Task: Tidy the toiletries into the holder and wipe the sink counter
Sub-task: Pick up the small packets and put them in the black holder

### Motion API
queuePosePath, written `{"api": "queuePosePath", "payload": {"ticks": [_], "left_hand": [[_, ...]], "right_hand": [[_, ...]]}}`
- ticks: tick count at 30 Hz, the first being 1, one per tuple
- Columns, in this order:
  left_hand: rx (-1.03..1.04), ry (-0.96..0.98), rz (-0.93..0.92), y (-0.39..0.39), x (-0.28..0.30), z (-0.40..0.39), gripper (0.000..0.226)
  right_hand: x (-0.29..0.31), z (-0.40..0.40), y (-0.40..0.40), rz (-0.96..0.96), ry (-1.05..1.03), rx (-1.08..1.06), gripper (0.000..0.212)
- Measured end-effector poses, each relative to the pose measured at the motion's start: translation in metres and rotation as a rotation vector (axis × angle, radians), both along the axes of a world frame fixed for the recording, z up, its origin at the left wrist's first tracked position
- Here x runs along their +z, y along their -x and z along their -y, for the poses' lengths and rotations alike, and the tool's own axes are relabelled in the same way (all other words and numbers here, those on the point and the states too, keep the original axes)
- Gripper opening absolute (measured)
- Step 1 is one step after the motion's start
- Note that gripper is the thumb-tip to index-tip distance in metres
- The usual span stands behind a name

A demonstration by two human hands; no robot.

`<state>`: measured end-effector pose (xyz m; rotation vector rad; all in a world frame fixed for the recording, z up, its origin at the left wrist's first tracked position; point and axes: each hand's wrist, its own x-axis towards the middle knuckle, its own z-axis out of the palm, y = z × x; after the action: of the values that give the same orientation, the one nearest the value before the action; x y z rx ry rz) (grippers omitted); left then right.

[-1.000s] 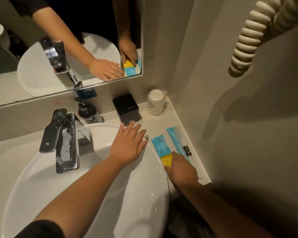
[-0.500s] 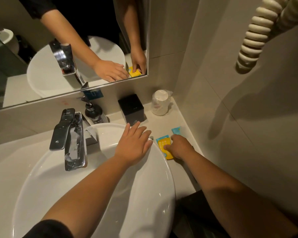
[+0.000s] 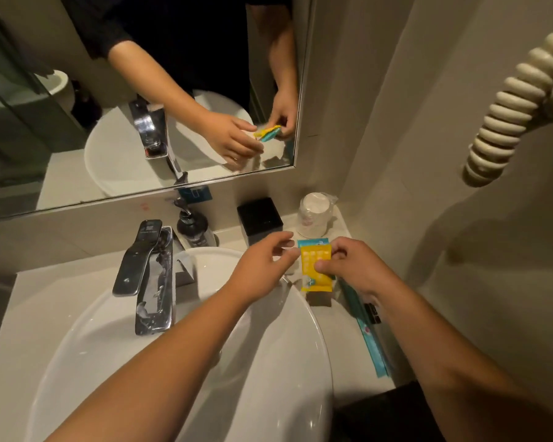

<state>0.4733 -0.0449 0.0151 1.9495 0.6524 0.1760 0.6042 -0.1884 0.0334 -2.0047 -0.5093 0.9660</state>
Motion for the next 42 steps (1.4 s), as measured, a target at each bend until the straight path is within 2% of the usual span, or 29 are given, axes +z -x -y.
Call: {"api": "queuePosePath", "payload": {"ticks": [2,4,7,9,12,16,19,24,34,39,42], "left_hand": [[0.041,0.068,0.064,-0.008,0.015,-0.003,0.043],[0.117,0.116,0.102,-0.015,0.025,-0.009,0.034],[0.234,0.081,0.126,-0.018,0.034,-0.019,0.011],[0.311,0.025,0.124,-0.019,0.038,-0.027,0.004],[0.37,-0.071,0.11,-0.021,0.043,-0.039,0.006],[0.434,-0.196,0.099,-0.03,0.045,-0.06,0.011],[0.493,-0.324,0.065,-0.037,0.031,-0.067,0.014],[0.551,-0.428,-0.028,-0.043,-0.001,-0.067,0.016],[0.56,-0.456,-0.278,-0.043,-0.031,-0.078,0.011],[0.532,-0.446,-0.364,-0.05,-0.036,-0.08,0.016],[0.528,-0.472,-0.394,-0.053,-0.038,-0.083,0.02]], "right_hand": [[0.015,-0.015,-0.004,0.017,-0.077,0.05,0.022],[0.026,-0.031,-0.008,0.051,-0.108,0.101,0.022],[0.032,-0.052,-0.018,0.09,-0.12,0.184,0.02],[0.037,-0.065,-0.026,0.086,-0.128,0.242,0.024],[0.049,-0.091,-0.034,0.132,-0.142,0.348,0.036],[0.052,-0.126,-0.036,0.384,-0.117,0.402,0.014],[0.032,-0.14,-0.037,0.489,-0.103,0.382,0.006],[-0.008,-0.14,-0.03,0.597,-0.115,0.281,0.016],[-0.042,-0.162,-0.024,0.858,0.246,0.431,0.025],[-0.046,-0.169,-0.023,0.818,0.41,0.411,0.024],[-0.048,-0.174,-0.021,0.855,0.423,0.401,0.023]]}}
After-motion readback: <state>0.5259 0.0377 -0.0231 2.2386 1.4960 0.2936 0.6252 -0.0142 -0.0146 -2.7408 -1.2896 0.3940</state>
